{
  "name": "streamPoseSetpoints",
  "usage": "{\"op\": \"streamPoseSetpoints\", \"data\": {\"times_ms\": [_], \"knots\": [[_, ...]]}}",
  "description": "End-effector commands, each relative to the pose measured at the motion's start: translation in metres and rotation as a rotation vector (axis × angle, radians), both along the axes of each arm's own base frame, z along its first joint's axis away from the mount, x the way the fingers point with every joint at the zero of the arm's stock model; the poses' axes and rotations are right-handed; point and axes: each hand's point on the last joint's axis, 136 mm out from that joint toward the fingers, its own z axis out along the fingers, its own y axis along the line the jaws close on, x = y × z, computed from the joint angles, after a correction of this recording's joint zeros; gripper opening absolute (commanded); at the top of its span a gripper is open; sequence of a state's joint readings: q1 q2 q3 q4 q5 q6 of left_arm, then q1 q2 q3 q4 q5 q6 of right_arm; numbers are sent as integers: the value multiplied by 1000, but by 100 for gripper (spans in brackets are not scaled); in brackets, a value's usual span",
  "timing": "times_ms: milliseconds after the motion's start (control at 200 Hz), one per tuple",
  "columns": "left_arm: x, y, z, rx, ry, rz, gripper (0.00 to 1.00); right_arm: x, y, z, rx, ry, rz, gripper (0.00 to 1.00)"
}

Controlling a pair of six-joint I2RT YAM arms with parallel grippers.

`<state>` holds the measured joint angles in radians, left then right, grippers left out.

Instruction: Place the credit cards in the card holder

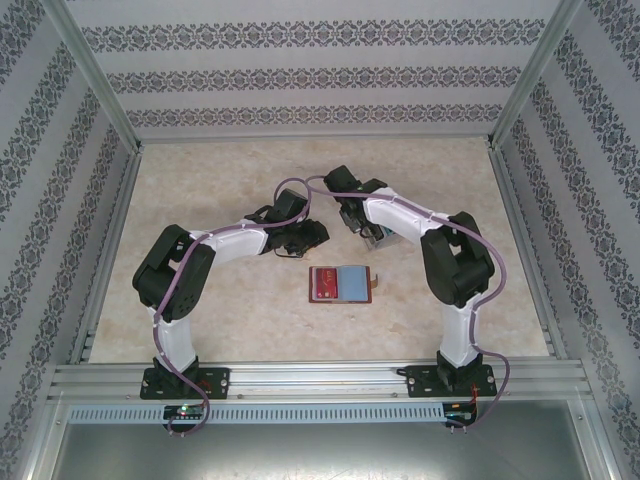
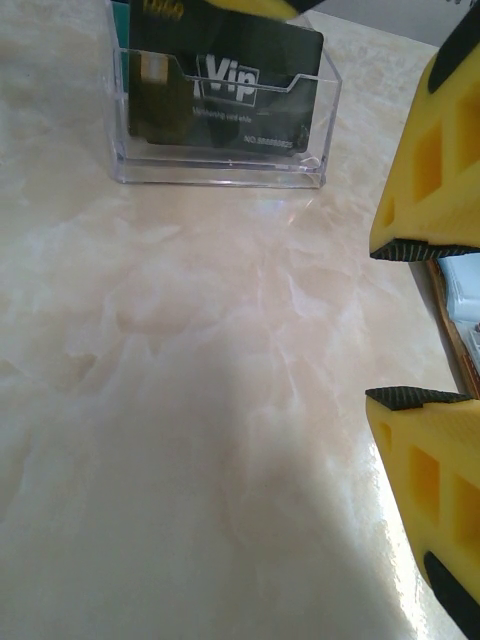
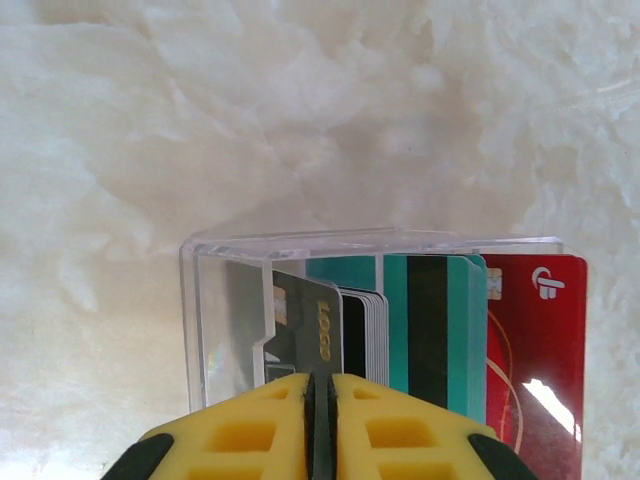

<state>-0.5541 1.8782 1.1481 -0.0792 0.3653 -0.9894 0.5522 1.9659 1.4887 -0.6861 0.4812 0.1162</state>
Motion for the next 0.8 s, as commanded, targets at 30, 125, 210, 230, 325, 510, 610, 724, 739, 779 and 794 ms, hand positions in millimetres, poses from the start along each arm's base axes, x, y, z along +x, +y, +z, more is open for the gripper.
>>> {"op": "streamPoseSetpoints", "data": {"times_ms": [30, 125, 210, 230, 325, 510, 610, 724, 739, 779, 794], "knots": [[7, 1, 18, -31, -37, 15, 41, -7, 0, 13, 36, -4, -6, 12], [7, 1, 18, -28, -36, 12, 41, -7, -1, 12, 52, -7, -14, 13], [7, 1, 18, -31, -34, 11, 41, -5, -6, 7, 56, 6, -32, 24], [7, 1, 17, -30, -33, 13, 41, -4, -7, 6, 58, 12, -36, 25], [7, 0, 18, -34, -34, 12, 41, -3, -8, -1, 70, 43, -34, 28], [8, -2, 18, -40, -34, 7, 41, -1, -13, -21, 46, 87, -43, 36], [8, -2, 17, -37, -31, 7, 42, 0, -15, -30, 47, 110, -50, 40], [8, -1, 16, -37, -29, 7, 42, -2, -22, -39, 6, 122, -60, 40], [8, -1, 16, -36, -30, 9, 42, -3, -22, -40, 3, 126, -61, 40], [7, -1, 16, -35, -29, 10, 41, -4, -23, -43, -2, 133, -60, 41], [7, 0, 15, -34, -27, 10, 41, -4, -24, -44, -5, 135, -62, 40]]}}
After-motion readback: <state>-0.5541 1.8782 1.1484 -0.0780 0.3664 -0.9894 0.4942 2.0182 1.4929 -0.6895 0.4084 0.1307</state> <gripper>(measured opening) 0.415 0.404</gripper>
